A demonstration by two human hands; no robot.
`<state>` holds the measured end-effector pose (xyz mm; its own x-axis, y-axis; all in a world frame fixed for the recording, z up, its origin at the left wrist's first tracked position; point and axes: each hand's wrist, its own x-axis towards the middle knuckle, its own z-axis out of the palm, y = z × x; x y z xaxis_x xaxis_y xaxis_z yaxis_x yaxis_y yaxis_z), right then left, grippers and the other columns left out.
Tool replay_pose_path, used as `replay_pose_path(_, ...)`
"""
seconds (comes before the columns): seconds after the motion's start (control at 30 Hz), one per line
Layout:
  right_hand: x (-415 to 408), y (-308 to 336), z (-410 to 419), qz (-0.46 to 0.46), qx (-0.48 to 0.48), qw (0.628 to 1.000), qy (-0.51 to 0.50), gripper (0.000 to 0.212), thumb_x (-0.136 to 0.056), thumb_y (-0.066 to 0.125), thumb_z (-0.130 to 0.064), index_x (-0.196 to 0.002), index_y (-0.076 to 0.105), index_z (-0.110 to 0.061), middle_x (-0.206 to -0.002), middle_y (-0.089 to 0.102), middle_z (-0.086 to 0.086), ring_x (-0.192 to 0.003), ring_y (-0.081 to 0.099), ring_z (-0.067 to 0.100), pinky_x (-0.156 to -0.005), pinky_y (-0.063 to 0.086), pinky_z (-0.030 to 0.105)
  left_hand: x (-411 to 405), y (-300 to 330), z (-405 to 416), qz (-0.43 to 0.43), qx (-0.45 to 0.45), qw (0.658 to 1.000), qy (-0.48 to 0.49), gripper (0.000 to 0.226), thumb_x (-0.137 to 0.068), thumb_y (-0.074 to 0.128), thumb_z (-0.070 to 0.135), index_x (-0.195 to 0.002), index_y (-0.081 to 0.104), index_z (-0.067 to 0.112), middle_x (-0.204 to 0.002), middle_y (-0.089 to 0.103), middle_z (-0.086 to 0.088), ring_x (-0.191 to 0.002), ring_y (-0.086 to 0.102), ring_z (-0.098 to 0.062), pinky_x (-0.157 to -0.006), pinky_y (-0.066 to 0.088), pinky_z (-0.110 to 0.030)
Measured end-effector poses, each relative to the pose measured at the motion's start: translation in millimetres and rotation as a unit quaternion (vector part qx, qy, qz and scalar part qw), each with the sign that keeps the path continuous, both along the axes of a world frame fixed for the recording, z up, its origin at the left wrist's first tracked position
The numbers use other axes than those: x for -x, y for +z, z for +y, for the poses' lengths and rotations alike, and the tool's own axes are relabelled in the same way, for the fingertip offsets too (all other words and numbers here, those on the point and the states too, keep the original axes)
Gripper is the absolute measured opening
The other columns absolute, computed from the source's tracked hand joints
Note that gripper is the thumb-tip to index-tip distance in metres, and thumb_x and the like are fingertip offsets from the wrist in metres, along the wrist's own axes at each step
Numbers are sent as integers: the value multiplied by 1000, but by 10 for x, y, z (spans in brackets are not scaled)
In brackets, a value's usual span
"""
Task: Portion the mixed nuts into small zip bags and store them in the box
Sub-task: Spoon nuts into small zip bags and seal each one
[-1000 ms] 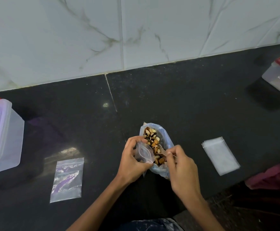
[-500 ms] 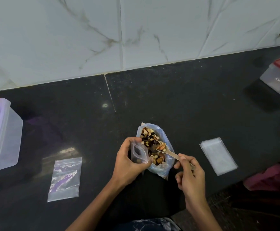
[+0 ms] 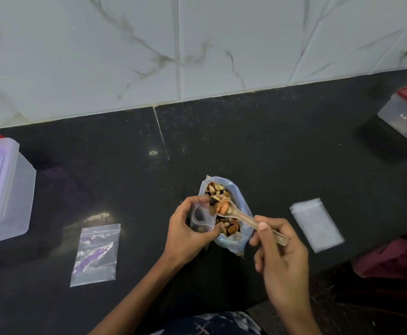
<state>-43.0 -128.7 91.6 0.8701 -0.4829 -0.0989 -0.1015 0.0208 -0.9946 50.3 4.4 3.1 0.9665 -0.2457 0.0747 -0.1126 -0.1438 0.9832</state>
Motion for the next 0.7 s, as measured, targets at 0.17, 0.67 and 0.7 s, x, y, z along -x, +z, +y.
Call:
replay_pose_path(0.17,23,-179,104,-50,315,944,85,20,-94,45,-36,-101,63,-30,-90,66,-23,-82,62,-9,-63,47,5,16,47,-8,6,26,1000,0,56,-63,84,19,-113,58,20,-104,66,10,-100,64,-11,-83,55,-28)
replay_pose_path(0.67,-12,-344,64,-138,356,924,31,21,-96,44,-33,-104,60,-23,-90,64,-18,-79,64,-6,-61,50,8,24,65,3,13,46,999,21,60,-62,85,19,-114,56,17,-106,65,6,-102,64,-18,-78,57,-30)
replay_pose_path(0.7,-30,-343,25,-127,352,927,11,18,-96,44,-32,-102,59,-24,-86,62,-21,-75,64,-3,-57,51,10,18,54,9,14,45,999,24,59,-63,85,13,-114,56,16,-106,64,8,-101,64,-16,-78,57,-29)
